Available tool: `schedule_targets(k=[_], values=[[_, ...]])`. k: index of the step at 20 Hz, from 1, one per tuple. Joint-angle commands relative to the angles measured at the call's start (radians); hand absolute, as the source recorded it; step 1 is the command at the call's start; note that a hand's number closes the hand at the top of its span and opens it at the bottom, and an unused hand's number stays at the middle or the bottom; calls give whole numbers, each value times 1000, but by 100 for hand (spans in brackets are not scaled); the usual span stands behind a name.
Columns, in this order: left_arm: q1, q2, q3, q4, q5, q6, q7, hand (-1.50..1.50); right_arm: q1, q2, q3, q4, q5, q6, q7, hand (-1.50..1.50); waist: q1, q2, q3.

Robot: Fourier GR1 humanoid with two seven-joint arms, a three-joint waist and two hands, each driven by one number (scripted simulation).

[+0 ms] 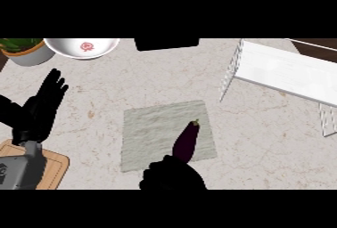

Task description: Pick the cupcake from the placemat and place it in the tiered shelf

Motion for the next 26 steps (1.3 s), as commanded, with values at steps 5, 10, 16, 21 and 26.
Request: schedule_targets(k=[5,10,16,21,26], values=[[33,9,25,-24,9,6,-5,0,184,-240,-177,-527,-161,-42,-53,150,-30,5,-1],[44,1,23,-25,11,1,-21,0,328,-410,-356,-809,-305,-12,-8,150,-25,20,-2],[57,19,24,-53,25,-35,-23,0,399,-563,-732,-921,-481,19,35,150,21,29,-3],[32,14,14,-71,21,-31,-8,0,411,-626,-1052,-790,-721,70,-7,150,47,34,-2],[-2,8,1,-59,17,-30,19,0,395,-724,-1344,-576,-965,221,-68,150,59,35,-3]])
